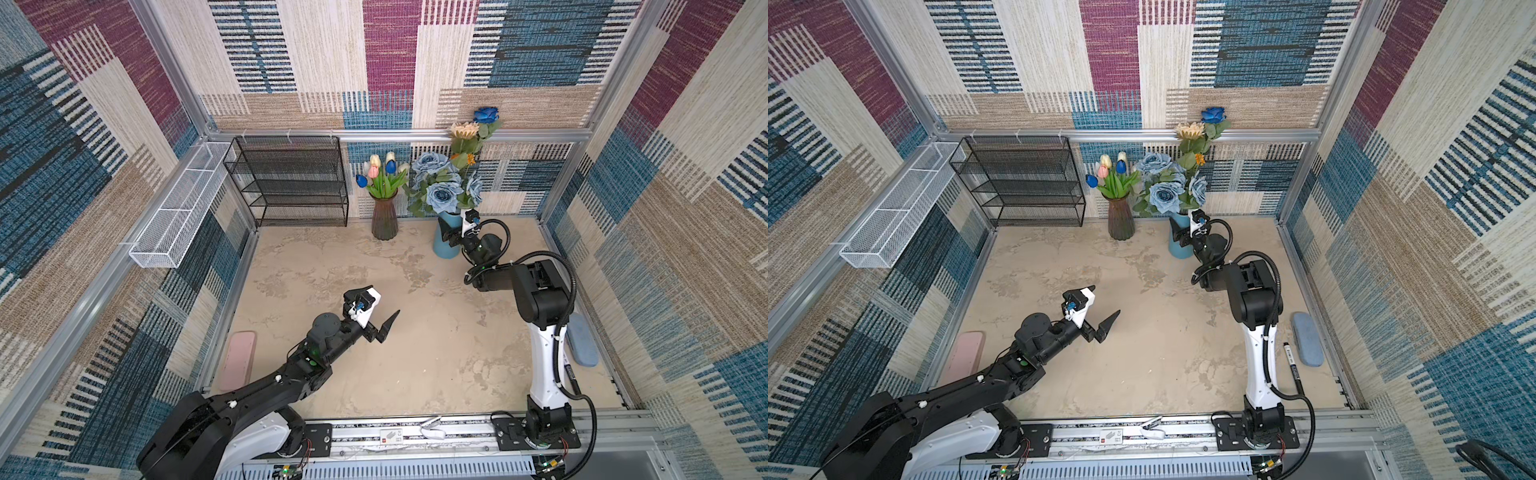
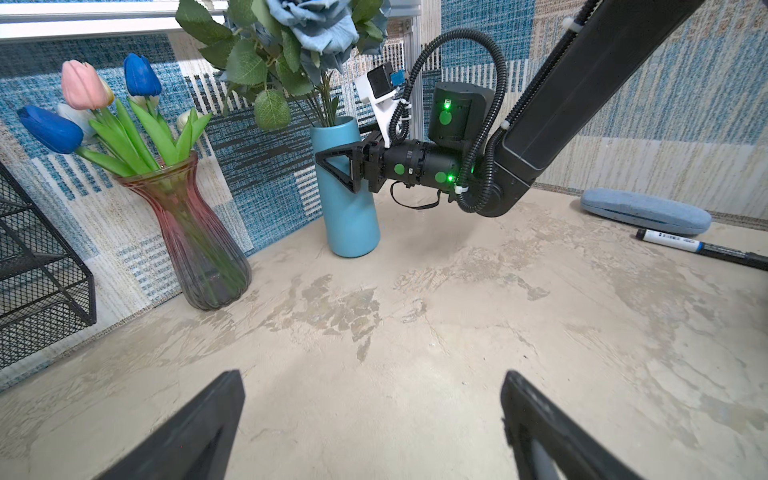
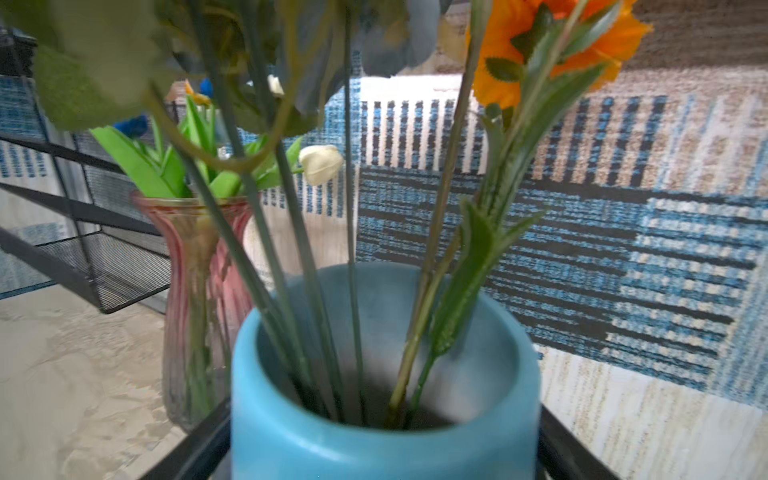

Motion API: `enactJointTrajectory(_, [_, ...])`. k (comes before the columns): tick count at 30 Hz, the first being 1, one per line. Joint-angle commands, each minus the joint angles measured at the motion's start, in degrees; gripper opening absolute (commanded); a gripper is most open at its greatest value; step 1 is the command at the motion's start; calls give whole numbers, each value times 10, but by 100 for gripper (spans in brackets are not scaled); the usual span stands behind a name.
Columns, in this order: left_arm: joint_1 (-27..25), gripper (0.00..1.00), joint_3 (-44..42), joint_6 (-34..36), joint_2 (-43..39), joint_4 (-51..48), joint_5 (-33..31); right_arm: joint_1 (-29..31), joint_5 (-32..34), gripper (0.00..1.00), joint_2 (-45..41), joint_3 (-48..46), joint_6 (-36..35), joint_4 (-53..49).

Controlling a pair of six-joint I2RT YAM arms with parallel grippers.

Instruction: Arrange the flowers into the vase

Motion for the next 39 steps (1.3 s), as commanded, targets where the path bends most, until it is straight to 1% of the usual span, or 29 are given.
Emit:
enactJointTrajectory(1, [1, 99, 3, 24, 3, 5, 3, -1, 25, 29, 12, 30, 13, 91])
enactJointTrajectory(4, [1, 99, 3, 25, 3, 5, 2, -1, 25, 36, 22, 47, 20, 89])
enactJointTrajectory(6, [1, 99, 3, 25, -1, 2, 1, -2, 26, 43, 28, 55, 20, 86])
enactJointTrajectory(7, [0, 99, 2, 25, -2, 2, 1, -2, 24, 49, 30, 58, 22, 86])
enactJointTrajectory(9, [1, 99, 0, 25, -7, -1, -2, -2, 14, 63, 33, 64, 20, 80])
enactJointTrajectory(11, [1, 99, -2, 27, -11, -4, -5, -1, 11, 76, 32, 70, 19, 68])
enactJointTrajectory(15, [1, 99, -2, 28, -19, -8, -9, -2, 17, 92, 29, 70, 13, 63])
enactJointTrajectory(20, [1, 99, -1, 31, -30, -18, -15, -1, 11, 100, 20, 62, 8, 59])
enactJointTrajectory(24, [3, 99, 0, 35, -41, -33, -34, -2, 11, 100, 1, 34, 2, 67])
enactJointTrajectory(27, [7, 99, -6, 36, -55, -41, -66, -1, 18, 100, -30, -21, 2, 95])
enactJointTrajectory(30, [16, 99, -17, 34, -73, -39, -128, -2, 27, 100, -72, -89, 1, 123])
enactJointTrajectory(33, [25, 99, -29, 39, -86, -28, -221, -1, 37, 100, -128, -178, 4, 163])
enactJointTrajectory(36, [29, 99, -30, 31, -73, -22, -396, 0, 25, 100, -224, -279, 11, 169])
enactJointTrajectory(37, [32, 99, -30, 29, -64, -20, -453, 7, 44, 100, -262, -308, 9, 148])
enactJointTrajectory(38, [36, 99, -32, 30, -54, -16, -496, 14, 69, 100, -307, -330, 10, 103])
enactJointTrajectory(39, [39, 99, -36, 30, -49, -13, -528, 18, 78, 100, -346, -343, 9, 48])
